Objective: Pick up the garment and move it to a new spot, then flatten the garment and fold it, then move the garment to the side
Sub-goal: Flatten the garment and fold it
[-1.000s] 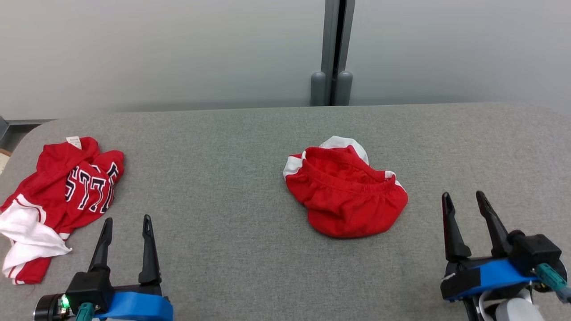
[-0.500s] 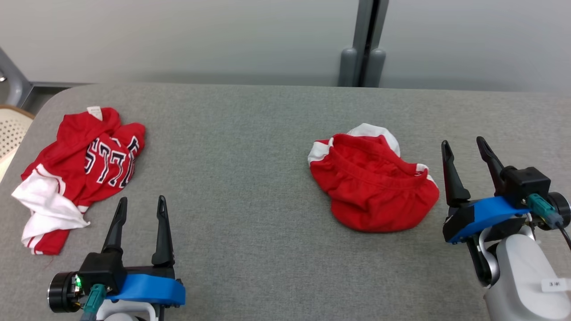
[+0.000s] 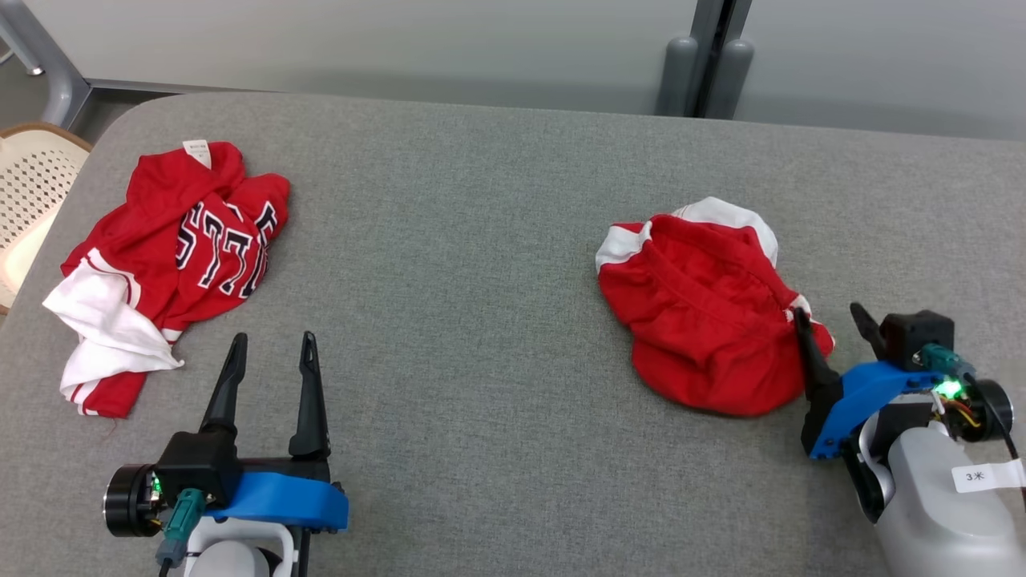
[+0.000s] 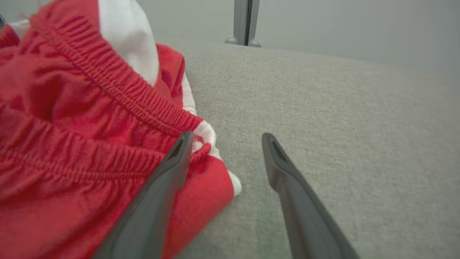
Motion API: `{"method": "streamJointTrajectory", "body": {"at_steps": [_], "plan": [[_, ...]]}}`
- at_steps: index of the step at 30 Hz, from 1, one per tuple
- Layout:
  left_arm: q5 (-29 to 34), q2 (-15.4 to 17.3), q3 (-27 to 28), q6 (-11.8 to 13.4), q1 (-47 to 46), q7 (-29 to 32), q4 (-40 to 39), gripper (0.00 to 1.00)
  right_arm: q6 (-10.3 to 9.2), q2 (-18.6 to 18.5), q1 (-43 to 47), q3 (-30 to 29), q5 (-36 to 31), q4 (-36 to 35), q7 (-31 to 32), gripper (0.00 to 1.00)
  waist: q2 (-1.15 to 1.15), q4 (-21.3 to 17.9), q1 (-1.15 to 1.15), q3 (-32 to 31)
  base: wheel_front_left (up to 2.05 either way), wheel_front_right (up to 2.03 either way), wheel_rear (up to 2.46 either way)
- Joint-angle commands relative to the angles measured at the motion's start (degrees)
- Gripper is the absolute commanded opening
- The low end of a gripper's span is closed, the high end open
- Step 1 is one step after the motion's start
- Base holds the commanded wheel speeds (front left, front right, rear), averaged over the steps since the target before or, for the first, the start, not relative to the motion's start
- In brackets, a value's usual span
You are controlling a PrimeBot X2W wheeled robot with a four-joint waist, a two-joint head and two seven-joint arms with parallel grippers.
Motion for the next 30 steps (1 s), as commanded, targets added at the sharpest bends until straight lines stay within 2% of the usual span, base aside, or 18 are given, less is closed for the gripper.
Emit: {"method": "streamJointTrajectory", "body": {"at_steps": [1,10,11,12,13,18,24,30], "plan": [[-0.09,-0.08,-0.07,-0.25,-1.01,-0.27,0.09,1.0,0.03,-0.31,-1.0,0.27,0.09,1.1,-0.28,1.0,-0.01,0.05,-0.01,0.11,0.0,0.0,0.0],[0.07,-0.19,-0.66,-0.31,-1.98,-0.27,0.52,1.0,0.04,1.91,-2.27,3.85,2.01,10.45,-1.19,1.0,-0.01,-0.08,-0.01,0.22,0.0,0.0,0.0],[0.07,-0.21,-0.63,-0.31,-1.97,-0.27,0.57,1.0,0.09,2.37,-2.26,4.6,2.48,10.82,-1.33,0.89,-0.01,-0.17,-0.01,0.15,0.0,0.0,0.0],[0.05,-0.2,-0.54,-0.29,-1.91,-0.27,0.6,1.0,0.09,2.73,-2.31,5.22,3.01,11.03,-1.4,0.15,-0.01,-0.3,-0.01,0.03,0.0,0.0,0.0],[0.05,-0.21,-0.47,-0.29,-1.79,-0.27,0.63,1.0,0.09,2.92,-2.4,5.78,3.55,11.15,-1.51,0.0,-0.01,-0.43,-0.01,-0.1,0.0,0.0,0.0],[-0.08,-0.25,-0.06,-0.34,-0.91,-0.27,0.86,1.0,0.07,2.29,-2.59,7.83,6.64,8.64,-1.91,0.0,-0.01,-1.2,-0.01,-0.93,0.0,0.0,0.0],[-0.52,-0.25,0.41,-0.58,-0.25,-0.27,0.86,1.0,0.03,1.37,-0.06,9.36,10.33,-1.67,-1.98,0.0,-0.01,-1.8,-0.01,-2.76,0.0,0.0,0.0],[-0.83,-0.27,0.55,-0.61,0.56,-0.27,0.82,1.0,0.03,2.6,3.3,13.86,11.89,-13.61,-2.0,0.0,-0.01,-1.88,-0.01,-4.79,0.0,0.0,0.0]]}}
